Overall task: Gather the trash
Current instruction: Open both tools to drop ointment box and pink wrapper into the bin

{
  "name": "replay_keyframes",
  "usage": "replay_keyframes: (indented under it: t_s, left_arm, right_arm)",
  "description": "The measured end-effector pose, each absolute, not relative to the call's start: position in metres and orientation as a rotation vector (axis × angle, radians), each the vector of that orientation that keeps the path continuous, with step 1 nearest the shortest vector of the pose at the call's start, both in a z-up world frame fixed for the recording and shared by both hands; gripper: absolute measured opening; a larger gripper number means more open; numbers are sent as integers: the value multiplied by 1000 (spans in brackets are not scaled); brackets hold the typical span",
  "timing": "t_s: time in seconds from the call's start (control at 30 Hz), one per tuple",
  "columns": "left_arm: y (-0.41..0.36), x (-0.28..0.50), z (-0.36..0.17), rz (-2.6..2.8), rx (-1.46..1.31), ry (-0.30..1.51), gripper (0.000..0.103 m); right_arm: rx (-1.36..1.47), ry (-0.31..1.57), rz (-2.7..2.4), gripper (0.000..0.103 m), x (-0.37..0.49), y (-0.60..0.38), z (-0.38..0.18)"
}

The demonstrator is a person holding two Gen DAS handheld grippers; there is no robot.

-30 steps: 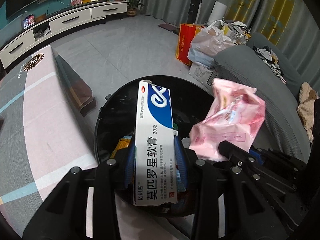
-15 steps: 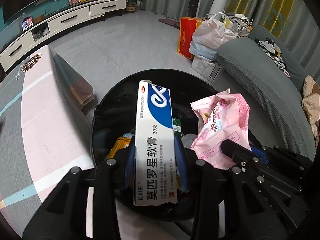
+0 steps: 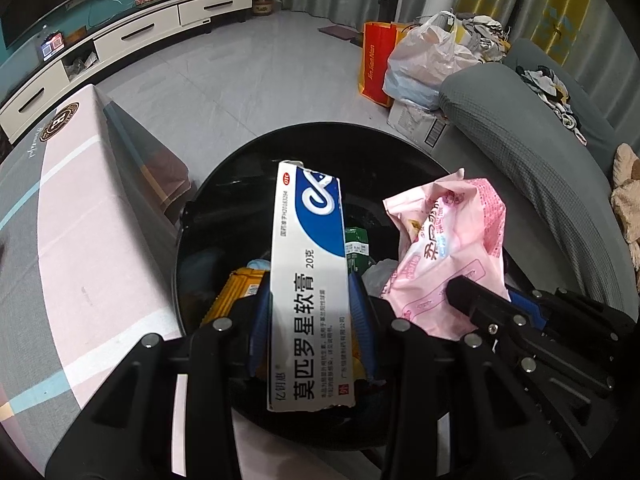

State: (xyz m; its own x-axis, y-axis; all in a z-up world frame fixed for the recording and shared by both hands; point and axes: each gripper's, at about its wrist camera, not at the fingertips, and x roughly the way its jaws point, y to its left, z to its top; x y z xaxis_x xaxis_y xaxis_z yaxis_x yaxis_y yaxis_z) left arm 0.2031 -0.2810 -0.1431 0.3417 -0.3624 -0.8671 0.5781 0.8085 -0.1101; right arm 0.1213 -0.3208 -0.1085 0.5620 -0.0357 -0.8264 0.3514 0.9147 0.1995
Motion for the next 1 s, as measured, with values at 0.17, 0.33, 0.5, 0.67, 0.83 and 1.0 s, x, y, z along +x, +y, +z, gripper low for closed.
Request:
replay_keyframes:
  t_s: [0.17,0.33,0.5,0.67,0.83,1.0]
  left_arm:
    - [-282,204,-146,-615,246,1065,38]
    - [-283,207,-148,-610,253,1077,39]
    - [-286,210,-150,-605,259,1086,39]
    - [-287,211,-152,-604,252,1094,39]
    - [-290,213,-155,-598,260,1097,39]
    - [-289,215,-155,-595,257,1100,39]
  right_arm:
    - [367,960,-236,9,122,-321,-110]
    - [365,970,-235,9,124,-320,-112]
    - [362,978,-234,9,126,-319,-113]
    - [367,989,-232,9,127,-320,-115]
    - [366,989,-231,9,127,-320,-116]
    - [364,995,-231,9,128,-320,-117]
